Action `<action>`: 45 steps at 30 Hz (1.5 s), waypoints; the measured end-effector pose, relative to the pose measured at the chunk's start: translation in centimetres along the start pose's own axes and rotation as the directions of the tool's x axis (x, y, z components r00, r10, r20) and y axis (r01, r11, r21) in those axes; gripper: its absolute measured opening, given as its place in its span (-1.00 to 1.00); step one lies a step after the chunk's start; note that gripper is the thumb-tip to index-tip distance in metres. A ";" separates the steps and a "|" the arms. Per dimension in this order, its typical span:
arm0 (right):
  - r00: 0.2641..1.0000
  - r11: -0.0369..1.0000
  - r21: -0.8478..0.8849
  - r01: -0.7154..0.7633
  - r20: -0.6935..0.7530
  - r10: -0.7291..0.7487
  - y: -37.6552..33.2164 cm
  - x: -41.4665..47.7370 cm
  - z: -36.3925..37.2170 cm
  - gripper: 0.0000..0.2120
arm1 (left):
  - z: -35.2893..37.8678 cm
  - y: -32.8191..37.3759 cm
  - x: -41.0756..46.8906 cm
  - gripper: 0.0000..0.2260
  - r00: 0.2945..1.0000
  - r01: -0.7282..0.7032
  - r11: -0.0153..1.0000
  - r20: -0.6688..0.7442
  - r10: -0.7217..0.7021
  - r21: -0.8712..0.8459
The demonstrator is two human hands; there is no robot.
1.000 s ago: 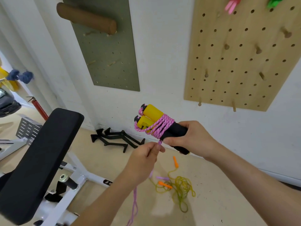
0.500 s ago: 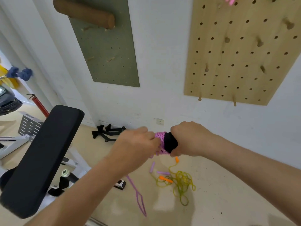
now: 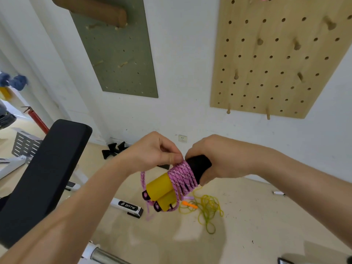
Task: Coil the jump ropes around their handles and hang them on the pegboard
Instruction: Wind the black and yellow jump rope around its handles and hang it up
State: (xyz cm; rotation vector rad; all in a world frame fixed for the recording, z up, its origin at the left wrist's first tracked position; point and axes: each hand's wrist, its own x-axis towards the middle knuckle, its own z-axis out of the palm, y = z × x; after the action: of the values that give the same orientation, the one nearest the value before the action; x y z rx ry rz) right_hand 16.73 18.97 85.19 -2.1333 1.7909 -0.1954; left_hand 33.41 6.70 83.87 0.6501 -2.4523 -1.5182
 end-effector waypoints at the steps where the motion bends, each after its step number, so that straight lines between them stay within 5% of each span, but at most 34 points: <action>1: 1.000 0.996 0.088 -0.006 -0.011 0.007 0.2 -0.2 -0.1 -0.67 | 0.0 0.2 0.1 -0.93 0.999 0.045 0.997 0.007 -0.044 -0.068; 6: 0.994 0.805 0.591 0.041 -0.109 0.030 1.0 -0.1 -0.7 -0.65 | 0.2 -12.9 1.4 -0.83 0.924 0.321 0.909 -0.124 -0.363 -0.266; 8: 0.982 0.726 0.686 0.043 -0.163 0.097 1.5 0.5 -0.3 -0.69 | 1.9 -12.5 1.1 -0.83 0.923 0.262 0.932 -0.218 -0.318 -0.250; 11: 0.951 0.629 0.777 0.010 -0.203 0.235 2.1 1.4 1.4 -0.72 | 6.1 -5.9 -0.7 -0.56 0.945 0.125 0.949 -0.257 -0.202 -0.289; 13: 0.930 0.565 0.824 -0.031 -0.183 0.319 2.3 1.7 2.6 -0.75 | 7.0 -5.5 -1.1 -0.60 0.903 0.024 0.992 -0.423 -0.073 -0.120; 15: 0.909 0.501 0.862 -0.074 -0.149 0.390 2.4 1.9 3.7 -0.76 | 7.8 -6.0 -1.6 -0.75 0.912 0.101 0.969 -0.411 0.000 0.226; 18: 0.854 0.474 0.869 -0.141 -0.135 0.503 2.5 2.5 5.0 -0.72 | 8.3 -5.6 -2.3 -0.71 0.935 0.242 0.610 -0.349 0.061 0.754; 21: 0.806 0.657 0.708 -0.258 -0.217 0.551 2.2 2.9 5.8 -0.63 | 7.9 -5.5 -2.4 -0.68 0.957 0.237 0.378 -0.283 0.068 0.895; 25: 0.832 0.885 0.270 -0.379 -0.320 0.453 2.1 2.4 5.8 -0.64 | 6.3 -2.7 -3.8 -0.77 0.961 0.112 0.334 -0.187 0.203 0.936; 28: 0.884 0.912 0.060 -0.406 -0.230 0.408 2.5 1.4 5.9 -0.63 | 4.6 -2.0 -4.5 -0.90 0.897 -0.048 0.264 -0.074 0.435 0.963; 31: 0.932 0.936 -0.071 -0.344 -0.147 0.331 1.9 0.5 5.4 -0.63 | 3.2 -2.9 -4.3 -0.88 0.882 -0.130 0.318 -0.037 0.470 0.939; 36: 0.999 0.940 -0.340 -0.033 -0.033 0.023 -1.7 -0.6 5.9 -0.68 | 2.8 -2.3 -2.7 -0.89 0.864 -0.201 0.210 0.072 0.499 0.957; 38: 0.999 0.950 -0.312 -0.018 -0.050 0.002 -2.2 -1.4 5.4 -0.68 | 2.7 -1.4 -2.3 -0.72 0.902 -0.185 0.289 0.045 0.430 0.939; 40: 0.996 0.979 -0.194 -0.056 -0.079 0.041 -2.5 -2.3 4.2 -0.68 | 2.3 -0.7 -2.3 -0.60 0.942 -0.141 0.487 -0.035 0.335 0.862; 43: 0.991 0.992 -0.111 -0.063 -0.121 0.049 -3.0 -3.2 2.4 -0.66 | 2.4 0.0 -2.3 -0.87 0.959 -0.139 0.796 -0.123 0.257 0.589; 45: 0.991 0.996 -0.063 -0.061 -0.122 0.053 -3.4 -3.8 1.4 -0.54 | 2.5 0.0 -2.0 -0.75 0.976 -0.101 0.943 -0.152 0.156 0.317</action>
State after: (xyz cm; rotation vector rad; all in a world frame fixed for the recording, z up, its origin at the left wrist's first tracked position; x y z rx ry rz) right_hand 19.64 23.45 85.50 -2.1543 1.9493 -0.2593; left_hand 34.26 9.62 82.91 0.6278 -2.5579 -0.9926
